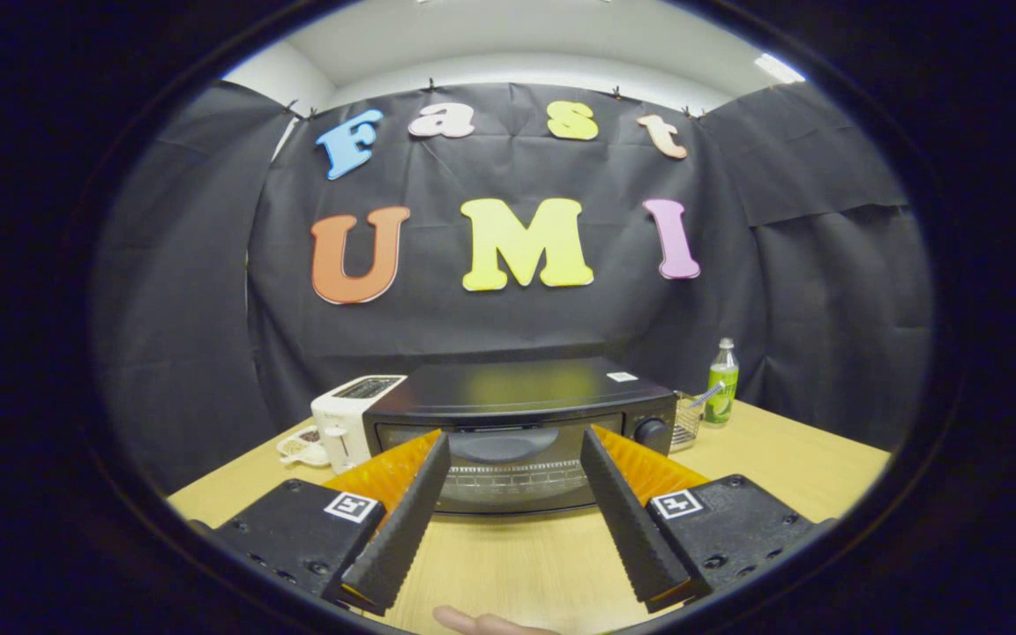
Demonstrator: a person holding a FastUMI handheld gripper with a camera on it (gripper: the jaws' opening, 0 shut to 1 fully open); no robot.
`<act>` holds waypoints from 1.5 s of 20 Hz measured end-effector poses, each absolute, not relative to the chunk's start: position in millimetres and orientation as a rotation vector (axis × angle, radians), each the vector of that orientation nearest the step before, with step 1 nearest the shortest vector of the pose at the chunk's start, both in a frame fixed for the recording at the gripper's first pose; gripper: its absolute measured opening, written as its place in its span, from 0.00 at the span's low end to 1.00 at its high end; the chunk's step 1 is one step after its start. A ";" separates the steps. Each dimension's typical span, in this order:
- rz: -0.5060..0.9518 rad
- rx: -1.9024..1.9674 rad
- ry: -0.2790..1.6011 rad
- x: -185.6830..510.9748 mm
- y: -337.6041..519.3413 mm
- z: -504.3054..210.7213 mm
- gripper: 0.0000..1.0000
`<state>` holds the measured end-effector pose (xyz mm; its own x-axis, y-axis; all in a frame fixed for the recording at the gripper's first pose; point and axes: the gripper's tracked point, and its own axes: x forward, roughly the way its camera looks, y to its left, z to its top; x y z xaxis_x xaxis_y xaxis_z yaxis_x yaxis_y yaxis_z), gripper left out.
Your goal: Open the toaster oven, put the food inside, and close the toaster oven door.
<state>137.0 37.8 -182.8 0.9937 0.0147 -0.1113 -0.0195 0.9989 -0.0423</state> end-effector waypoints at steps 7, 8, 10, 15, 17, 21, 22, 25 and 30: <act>0.012 -0.071 0.076 86.6 25.8 -111.1 0.97; 0.017 -0.065 0.065 78.0 26.6 -97.9 0.97; 0.009 -0.085 0.056 56.3 21.6 -73.3 0.97; -0.039 -0.157 -0.051 -0.2 21.8 6.9 0.97; -0.039 -0.167 -0.079 -18.4 26.4 28.1 0.97; -0.023 -0.128 -0.082 -39.0 31.8 35.8 0.97; -0.011 -0.122 -0.065 -40.4 33.2 31.6 0.97; 0.014 -0.096 -0.009 -35.9 35.3 14.2 0.97; -0.005 -0.090 0.058 -26.2 24.1 -5.2 0.97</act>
<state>-26.2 24.1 -5.2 0.9983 -0.0077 -0.0580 0.0024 0.9959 -0.0901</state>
